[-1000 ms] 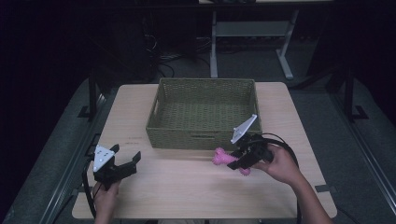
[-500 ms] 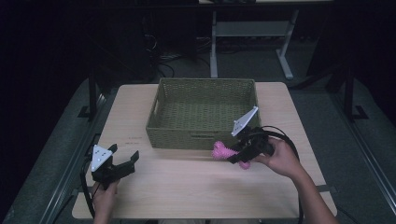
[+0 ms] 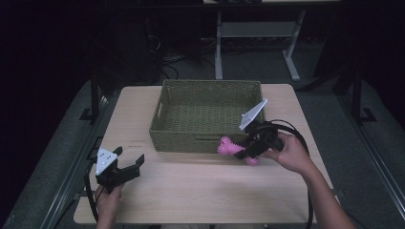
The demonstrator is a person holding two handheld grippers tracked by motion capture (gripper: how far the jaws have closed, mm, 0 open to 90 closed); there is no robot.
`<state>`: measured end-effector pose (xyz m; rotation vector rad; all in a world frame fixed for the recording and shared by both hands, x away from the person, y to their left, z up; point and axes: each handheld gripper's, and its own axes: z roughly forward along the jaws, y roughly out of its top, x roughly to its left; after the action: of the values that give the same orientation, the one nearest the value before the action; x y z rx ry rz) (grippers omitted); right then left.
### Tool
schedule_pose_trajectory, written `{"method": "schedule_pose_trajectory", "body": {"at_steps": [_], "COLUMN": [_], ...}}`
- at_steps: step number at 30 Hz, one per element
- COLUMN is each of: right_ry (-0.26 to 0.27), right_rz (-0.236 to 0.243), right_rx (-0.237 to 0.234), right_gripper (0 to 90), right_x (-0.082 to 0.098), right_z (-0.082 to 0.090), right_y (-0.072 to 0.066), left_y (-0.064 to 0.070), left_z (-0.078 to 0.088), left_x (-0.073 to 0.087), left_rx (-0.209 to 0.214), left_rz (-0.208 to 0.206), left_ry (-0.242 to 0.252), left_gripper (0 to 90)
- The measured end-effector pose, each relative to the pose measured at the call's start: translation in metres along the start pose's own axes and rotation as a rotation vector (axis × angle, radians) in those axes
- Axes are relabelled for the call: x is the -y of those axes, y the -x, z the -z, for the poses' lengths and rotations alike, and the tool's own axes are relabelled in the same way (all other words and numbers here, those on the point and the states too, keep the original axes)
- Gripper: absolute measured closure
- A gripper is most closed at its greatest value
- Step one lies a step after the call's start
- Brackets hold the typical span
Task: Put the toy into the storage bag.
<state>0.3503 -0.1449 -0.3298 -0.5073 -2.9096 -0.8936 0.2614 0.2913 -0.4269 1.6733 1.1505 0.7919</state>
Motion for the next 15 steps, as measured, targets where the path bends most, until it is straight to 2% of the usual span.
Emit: {"method": "schedule_pose_trajectory", "body": {"at_steps": [9, 15], "right_ry": [0.009, 0.001], "right_rz": [-0.003, -0.009], "right_rx": [0.0, -0.013], "right_gripper": [57.7, 57.7], "right_x": [-0.008, -0.012], "right_z": [0.01, 0.012], "right_y": [0.007, 0.013], "left_y": [-0.004, -0.003], "left_z": [0.002, 0.002], "left_x": [0.0, 0.0], "left_rx": [-0.008, -0.008], "left_rz": [0.015, 0.002], "left_ry": [0.004, 0.003], "left_gripper": [13.0, 13.0]}}
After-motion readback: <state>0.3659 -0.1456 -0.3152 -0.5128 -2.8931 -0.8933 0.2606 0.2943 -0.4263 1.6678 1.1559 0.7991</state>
